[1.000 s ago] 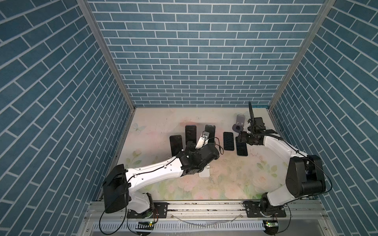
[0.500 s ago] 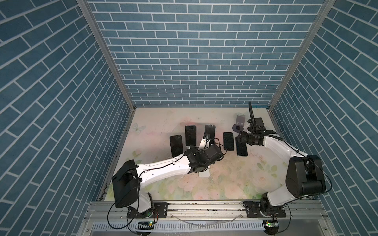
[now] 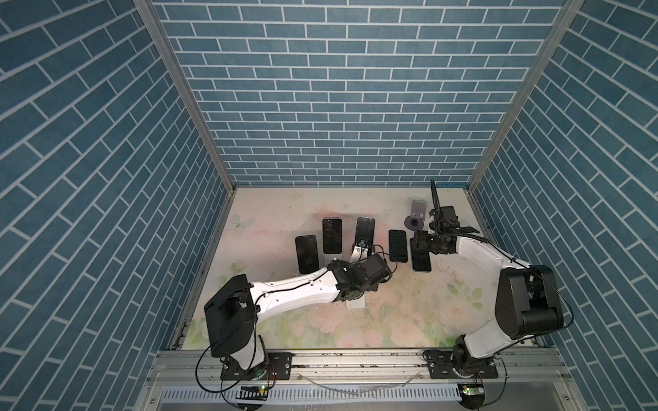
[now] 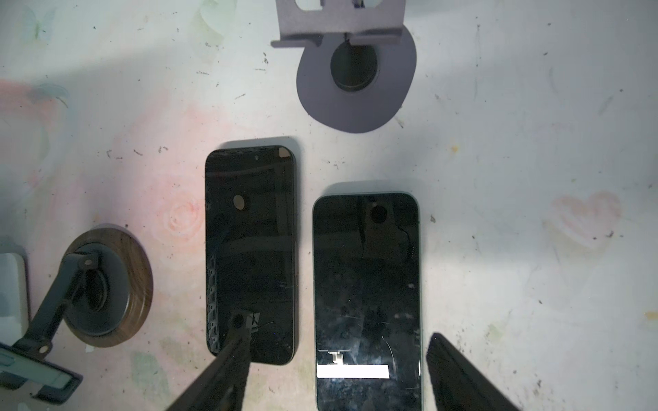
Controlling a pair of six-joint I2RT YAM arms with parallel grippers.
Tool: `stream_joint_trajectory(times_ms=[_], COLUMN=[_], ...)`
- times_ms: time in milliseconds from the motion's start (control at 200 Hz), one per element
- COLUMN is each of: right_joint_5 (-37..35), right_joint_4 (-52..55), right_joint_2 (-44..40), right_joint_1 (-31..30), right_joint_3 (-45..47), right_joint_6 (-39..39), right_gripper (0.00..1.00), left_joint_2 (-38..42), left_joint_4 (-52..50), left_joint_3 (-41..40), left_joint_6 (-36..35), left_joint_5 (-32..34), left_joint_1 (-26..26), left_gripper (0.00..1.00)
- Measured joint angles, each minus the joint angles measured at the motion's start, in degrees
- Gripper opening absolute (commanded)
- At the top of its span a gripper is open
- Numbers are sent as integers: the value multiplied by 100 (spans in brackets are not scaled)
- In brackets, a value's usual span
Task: Remove the phone from the phone stand
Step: Pick up the phone stand from the bottom-center of the table.
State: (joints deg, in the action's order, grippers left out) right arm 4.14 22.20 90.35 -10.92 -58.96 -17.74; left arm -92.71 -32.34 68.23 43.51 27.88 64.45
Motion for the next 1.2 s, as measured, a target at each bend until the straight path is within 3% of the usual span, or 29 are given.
stream_joint_trajectory(times_ms=[610, 835, 1110, 1195], right_joint_5=[223, 264, 278, 280], right_joint_4=[-101, -151, -170, -170], right_joint_2=[-223, -262, -299, -306], right_joint_1=[0, 0, 0, 0], right_joint_3=[195, 234, 256, 256], right_joint_6=[-4, -39, -44, -44], right_gripper=[80, 80, 80, 80], left_joint_2=[-866, -1019, -1016, -1014], left_joint_4=[-813, -1069, -935, -920], left_joint_3=[664, 800, 802, 798], left_joint_6=[688, 870, 966, 962], left_joint_5=[-160, -107, -101, -96], left_joint_1=[-9, -9, -7, -7], left_gripper=[85, 75, 55, 54])
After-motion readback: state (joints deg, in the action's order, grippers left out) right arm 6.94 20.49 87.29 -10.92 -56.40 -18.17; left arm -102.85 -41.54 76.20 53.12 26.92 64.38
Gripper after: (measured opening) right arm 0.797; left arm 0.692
